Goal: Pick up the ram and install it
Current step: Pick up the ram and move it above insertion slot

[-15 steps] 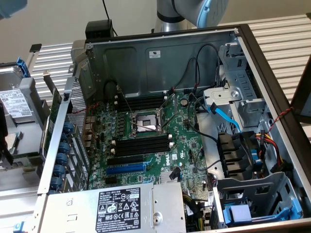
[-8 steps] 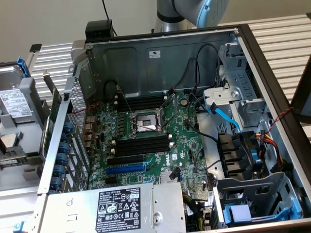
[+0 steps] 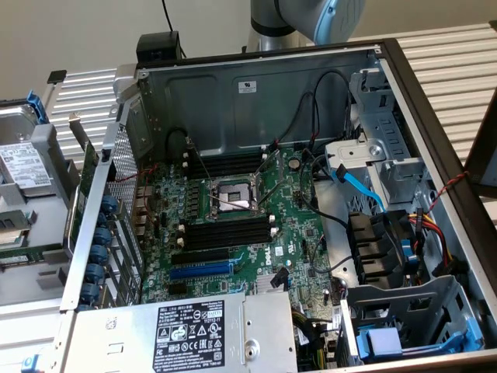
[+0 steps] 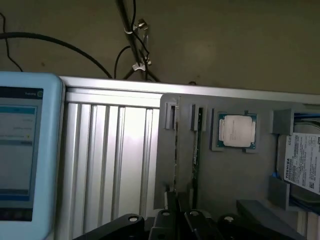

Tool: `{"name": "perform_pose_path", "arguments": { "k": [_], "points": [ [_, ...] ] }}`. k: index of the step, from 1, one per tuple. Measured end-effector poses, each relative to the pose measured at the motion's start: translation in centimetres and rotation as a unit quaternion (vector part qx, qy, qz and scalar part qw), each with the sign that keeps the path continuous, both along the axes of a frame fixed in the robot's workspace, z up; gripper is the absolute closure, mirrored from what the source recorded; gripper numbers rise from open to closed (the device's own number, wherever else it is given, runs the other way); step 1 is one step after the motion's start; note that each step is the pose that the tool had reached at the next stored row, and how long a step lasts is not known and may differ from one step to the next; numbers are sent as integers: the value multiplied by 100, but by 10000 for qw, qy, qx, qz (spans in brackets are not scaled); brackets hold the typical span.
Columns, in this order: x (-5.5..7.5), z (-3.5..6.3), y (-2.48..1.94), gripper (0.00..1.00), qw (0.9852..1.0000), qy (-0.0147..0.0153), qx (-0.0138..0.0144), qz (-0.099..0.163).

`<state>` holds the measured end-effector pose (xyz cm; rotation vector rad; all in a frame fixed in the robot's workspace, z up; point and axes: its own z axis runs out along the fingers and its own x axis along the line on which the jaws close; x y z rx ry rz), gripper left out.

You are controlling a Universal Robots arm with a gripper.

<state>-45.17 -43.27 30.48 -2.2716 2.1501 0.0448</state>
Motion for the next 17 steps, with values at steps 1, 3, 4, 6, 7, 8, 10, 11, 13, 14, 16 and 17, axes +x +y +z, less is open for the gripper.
{"name": "perform_pose_path", "arguments": {
  "k": [1,3,4,6,7,8,10,11,13,14,16,17],
  "points": [
    [16,48,0,87,10000,0,0,0],
    [59,138,0,87,10000,0,0,0],
    [87,184,0,87,10000,1,0,0],
    [145,274,0,87,10000,0,0,0],
    [174,320,0,87,10000,1,0,0],
    [205,364,0,87,10000,0,0,0],
    [271,454,0,87,10000,0,0,0],
    [305,500,0,87,10000,0,0,0],
    [378,592,0,87,10000,0,0,0],
    [416,639,0,87,10000,0,0,0],
    [494,729,-1,87,10000,-1,2,0],
    [533,774,-1,87,10000,0,3,0]
  ]
}}
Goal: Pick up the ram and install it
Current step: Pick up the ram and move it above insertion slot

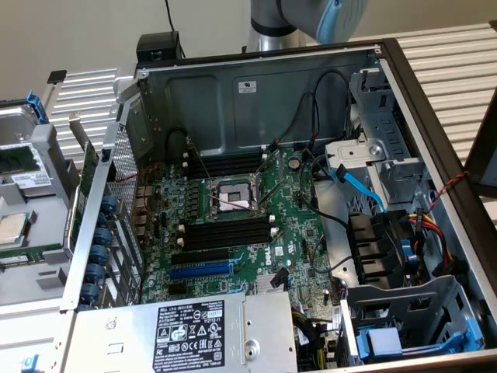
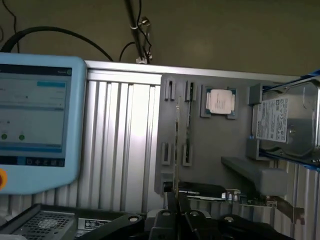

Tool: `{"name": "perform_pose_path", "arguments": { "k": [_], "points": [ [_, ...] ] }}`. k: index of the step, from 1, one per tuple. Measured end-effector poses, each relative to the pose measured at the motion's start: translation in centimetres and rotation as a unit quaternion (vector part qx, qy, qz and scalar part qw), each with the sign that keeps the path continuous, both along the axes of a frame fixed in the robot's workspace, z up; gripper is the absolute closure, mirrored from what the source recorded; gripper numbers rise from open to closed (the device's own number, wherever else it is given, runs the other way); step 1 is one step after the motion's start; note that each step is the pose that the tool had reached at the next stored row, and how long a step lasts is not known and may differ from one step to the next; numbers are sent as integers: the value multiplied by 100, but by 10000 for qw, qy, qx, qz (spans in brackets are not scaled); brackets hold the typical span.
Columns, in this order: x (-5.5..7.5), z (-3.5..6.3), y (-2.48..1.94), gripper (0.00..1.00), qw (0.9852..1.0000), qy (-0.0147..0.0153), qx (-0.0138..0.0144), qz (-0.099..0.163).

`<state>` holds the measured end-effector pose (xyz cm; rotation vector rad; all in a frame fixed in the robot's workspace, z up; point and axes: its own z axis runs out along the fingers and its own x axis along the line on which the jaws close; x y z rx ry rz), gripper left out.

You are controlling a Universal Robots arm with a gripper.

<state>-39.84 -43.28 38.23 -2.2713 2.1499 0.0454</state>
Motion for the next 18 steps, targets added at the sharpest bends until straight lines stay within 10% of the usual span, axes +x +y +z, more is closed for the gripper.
{"name": "perform_pose_path", "arguments": {
  "k": [6,18],
  "points": [
    [263,233,0,87,10000,-1,3,0],
    [808,270,0,87,10000,9,3,2]
  ]
}}
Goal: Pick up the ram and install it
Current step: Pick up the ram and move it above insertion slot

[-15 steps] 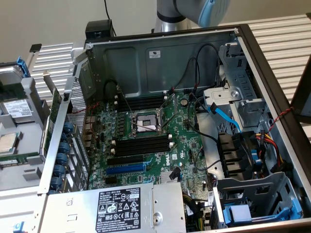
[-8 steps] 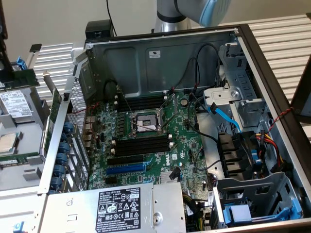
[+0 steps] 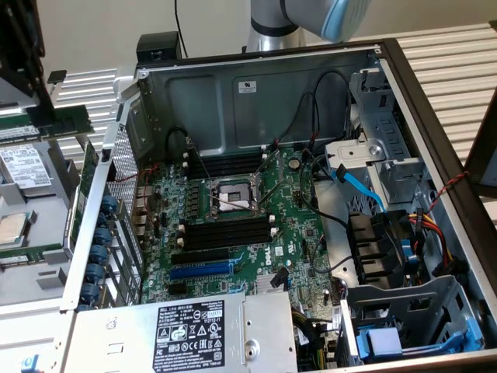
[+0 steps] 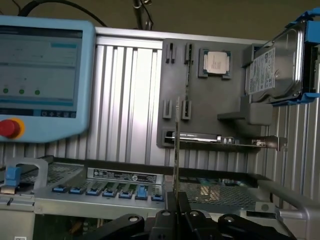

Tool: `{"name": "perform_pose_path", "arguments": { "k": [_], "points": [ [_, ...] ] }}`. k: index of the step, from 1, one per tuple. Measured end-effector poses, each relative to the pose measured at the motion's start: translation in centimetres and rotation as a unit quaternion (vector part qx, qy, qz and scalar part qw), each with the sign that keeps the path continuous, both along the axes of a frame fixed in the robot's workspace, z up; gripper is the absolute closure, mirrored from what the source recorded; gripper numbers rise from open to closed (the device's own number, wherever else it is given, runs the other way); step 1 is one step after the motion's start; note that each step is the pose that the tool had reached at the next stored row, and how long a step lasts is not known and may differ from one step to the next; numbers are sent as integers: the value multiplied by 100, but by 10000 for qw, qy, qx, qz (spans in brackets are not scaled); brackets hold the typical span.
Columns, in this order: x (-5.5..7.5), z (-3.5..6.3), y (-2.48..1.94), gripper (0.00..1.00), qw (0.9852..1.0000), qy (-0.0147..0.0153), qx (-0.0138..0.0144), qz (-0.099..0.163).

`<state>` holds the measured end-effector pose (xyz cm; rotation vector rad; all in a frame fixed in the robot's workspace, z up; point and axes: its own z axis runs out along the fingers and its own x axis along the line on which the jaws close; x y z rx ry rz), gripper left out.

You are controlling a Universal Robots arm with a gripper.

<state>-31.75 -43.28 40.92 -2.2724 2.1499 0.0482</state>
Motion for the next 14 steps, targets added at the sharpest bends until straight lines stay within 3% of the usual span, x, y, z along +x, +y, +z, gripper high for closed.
{"name": "perform_pose_path", "arguments": {
  "k": [7,14],
  "points": [
    [317,0,0,87,10000,10,0,3],
    [632,0,0,87,10000,43,0,6]
  ]
}}
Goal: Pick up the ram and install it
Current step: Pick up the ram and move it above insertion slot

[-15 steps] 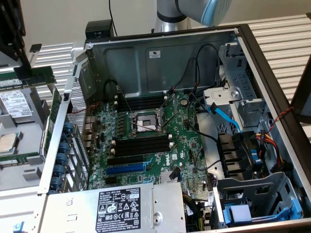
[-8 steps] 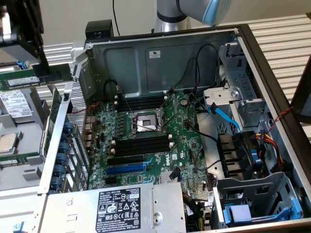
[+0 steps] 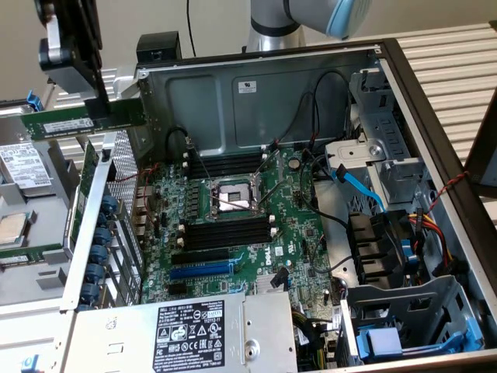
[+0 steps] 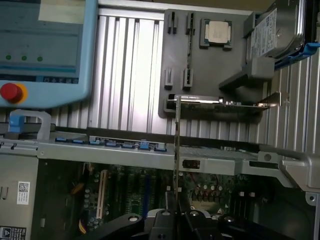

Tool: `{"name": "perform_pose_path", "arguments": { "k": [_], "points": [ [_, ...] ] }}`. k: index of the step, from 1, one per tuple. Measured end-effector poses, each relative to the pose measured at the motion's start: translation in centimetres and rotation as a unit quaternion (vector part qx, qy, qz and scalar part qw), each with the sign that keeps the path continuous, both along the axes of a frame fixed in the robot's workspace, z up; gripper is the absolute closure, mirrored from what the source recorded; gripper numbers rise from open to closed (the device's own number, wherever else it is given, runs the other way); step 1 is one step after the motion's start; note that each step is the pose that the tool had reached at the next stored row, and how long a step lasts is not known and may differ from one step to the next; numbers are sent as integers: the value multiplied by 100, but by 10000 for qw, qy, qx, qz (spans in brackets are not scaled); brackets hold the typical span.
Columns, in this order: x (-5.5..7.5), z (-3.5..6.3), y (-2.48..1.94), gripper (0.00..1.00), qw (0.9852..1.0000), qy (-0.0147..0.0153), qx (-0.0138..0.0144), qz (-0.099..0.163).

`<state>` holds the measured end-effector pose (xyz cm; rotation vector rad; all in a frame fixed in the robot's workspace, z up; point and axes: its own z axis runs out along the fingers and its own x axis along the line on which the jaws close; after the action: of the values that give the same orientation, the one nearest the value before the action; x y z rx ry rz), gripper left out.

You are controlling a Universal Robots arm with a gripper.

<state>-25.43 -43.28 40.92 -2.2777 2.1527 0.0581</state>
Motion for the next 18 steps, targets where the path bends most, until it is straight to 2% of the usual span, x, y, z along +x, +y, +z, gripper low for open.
{"name": "perform_pose_path", "arguments": {
  "k": [14,18],
  "points": [
    [638,-14,2,87,10000,27,3,1],
    [820,-38,20,87,10000,29,3,2]
  ]
}}
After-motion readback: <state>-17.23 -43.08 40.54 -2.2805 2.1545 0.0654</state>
